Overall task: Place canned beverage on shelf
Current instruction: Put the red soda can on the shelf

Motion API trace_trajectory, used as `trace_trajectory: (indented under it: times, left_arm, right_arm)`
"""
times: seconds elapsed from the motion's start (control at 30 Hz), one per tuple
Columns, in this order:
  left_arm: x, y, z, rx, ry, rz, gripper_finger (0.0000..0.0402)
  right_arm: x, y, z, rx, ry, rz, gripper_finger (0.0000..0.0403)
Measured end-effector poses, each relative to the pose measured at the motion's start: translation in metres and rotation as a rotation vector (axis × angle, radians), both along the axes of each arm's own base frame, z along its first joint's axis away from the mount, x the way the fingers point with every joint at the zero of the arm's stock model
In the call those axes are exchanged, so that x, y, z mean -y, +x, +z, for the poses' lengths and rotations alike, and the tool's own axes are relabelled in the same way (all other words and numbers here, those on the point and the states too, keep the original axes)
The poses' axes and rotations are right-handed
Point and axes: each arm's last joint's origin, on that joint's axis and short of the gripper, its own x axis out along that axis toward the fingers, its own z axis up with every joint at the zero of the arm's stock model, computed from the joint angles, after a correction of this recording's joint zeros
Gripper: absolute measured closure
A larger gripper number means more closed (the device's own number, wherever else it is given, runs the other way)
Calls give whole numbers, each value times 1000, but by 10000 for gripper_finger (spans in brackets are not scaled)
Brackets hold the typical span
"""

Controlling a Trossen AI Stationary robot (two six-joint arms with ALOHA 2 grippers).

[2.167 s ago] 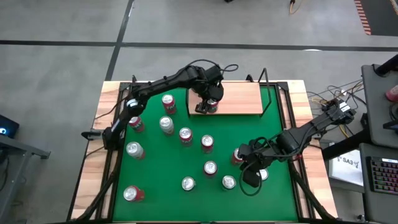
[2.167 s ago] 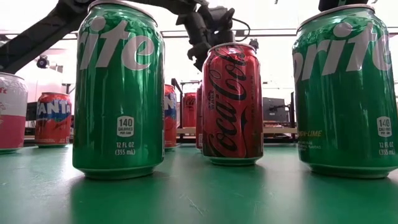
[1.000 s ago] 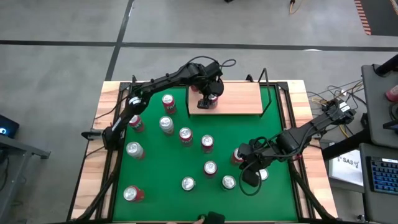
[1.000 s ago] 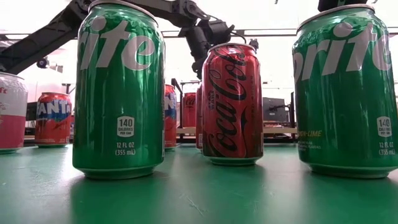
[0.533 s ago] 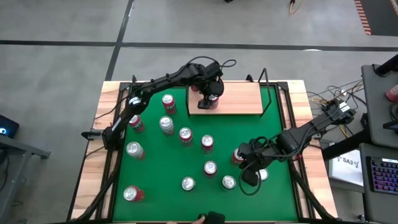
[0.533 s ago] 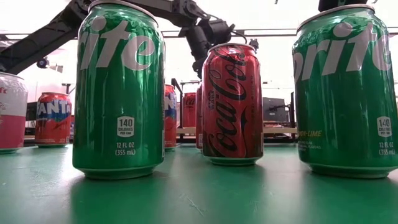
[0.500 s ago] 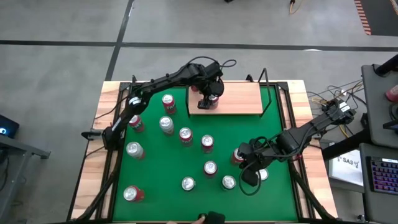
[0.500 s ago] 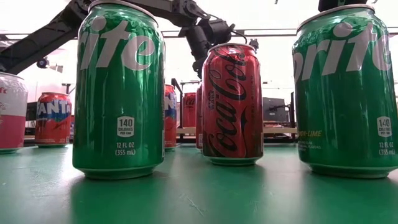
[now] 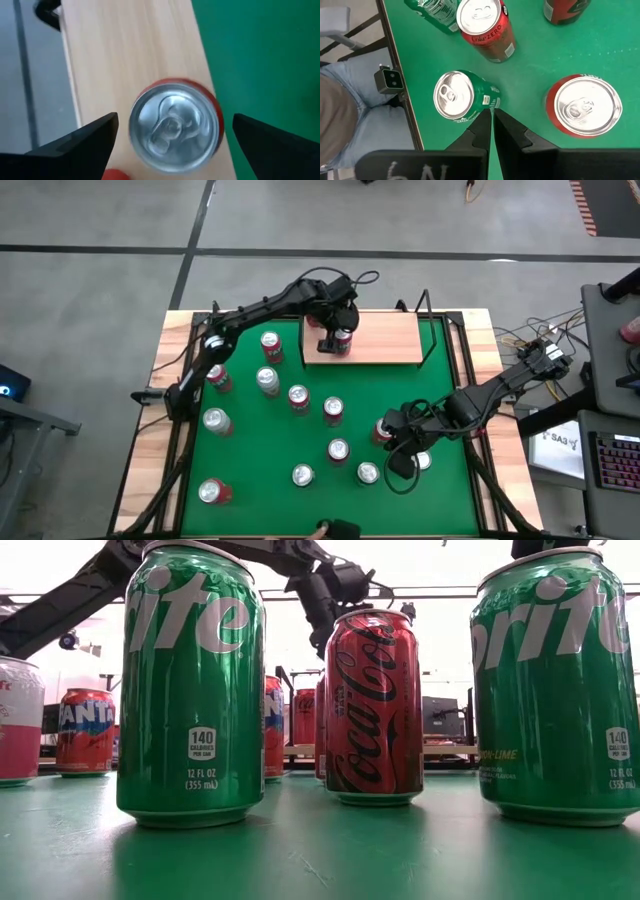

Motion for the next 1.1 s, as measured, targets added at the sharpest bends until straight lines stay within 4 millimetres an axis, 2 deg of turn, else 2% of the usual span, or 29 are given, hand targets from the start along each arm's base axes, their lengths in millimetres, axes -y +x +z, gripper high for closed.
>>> trace_trajectory:
  times: [0.17, 0.4, 0.57, 0.73, 0.87, 1.1]
  left_arm:
    - [6, -16, 29, 11, 56, 48, 25]
    - [23, -42, 82, 156, 20, 163, 24]
    - [51, -61, 120, 264, -11, 158, 24]
    - [85, -76, 146, 358, -57, 79, 24]
    - [114, -91, 158, 396, -80, 36, 24]
    - [149, -122, 151, 479, -100, -20, 29]
  right_arm:
    - [1, 0, 0, 14, -27, -8, 390]
    - [2, 5, 3, 110, -124, -12, 390]
    - [8, 13, 7, 192, -202, -45, 390]
    - [21, 18, 8, 217, -275, -124, 390]
    - [28, 24, 9, 256, -306, -137, 390]
    - [31, 36, 10, 325, -328, -110, 390]
